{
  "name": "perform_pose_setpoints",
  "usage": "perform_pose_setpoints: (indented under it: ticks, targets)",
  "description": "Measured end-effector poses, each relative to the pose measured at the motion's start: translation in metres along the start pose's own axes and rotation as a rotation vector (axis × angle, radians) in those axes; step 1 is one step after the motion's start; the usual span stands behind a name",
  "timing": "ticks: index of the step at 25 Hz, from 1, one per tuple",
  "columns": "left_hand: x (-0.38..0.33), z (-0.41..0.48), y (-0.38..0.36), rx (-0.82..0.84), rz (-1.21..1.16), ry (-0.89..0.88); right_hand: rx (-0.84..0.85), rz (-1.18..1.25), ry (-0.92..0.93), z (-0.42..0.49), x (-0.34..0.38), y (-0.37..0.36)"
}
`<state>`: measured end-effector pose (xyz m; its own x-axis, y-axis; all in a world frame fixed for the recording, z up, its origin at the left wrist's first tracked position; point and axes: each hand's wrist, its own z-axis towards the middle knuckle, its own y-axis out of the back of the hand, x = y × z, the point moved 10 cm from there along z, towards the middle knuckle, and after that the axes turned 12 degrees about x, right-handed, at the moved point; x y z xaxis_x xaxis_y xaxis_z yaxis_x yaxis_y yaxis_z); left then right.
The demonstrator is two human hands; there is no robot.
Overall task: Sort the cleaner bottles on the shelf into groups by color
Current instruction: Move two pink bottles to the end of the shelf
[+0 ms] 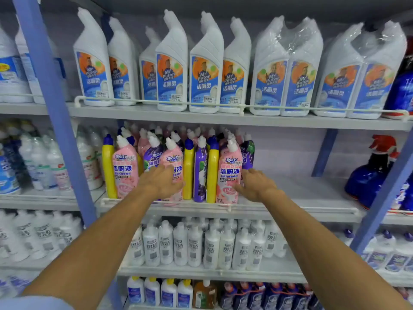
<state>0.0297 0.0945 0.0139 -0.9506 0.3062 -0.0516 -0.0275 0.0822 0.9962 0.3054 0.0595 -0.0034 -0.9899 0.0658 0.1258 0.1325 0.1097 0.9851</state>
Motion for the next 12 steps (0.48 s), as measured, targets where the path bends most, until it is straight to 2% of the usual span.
perform_pose_setpoints:
  ticks: [4,7,12]
  targets:
    - [0.028,0.032,0.035,-0.106,-0.053,0.038,-0.099,-0.012,-0.060,0.015,0.004,0.037]
    - [0.028,0.053,0.034,-0.114,-0.137,0.010,-0.175,0.076,-0.039,0.031,0.015,0.049]
    - [0.040,0.071,0.033,-0.265,-0.250,0.052,-0.347,0.230,-0.065,0.047,0.010,0.049]
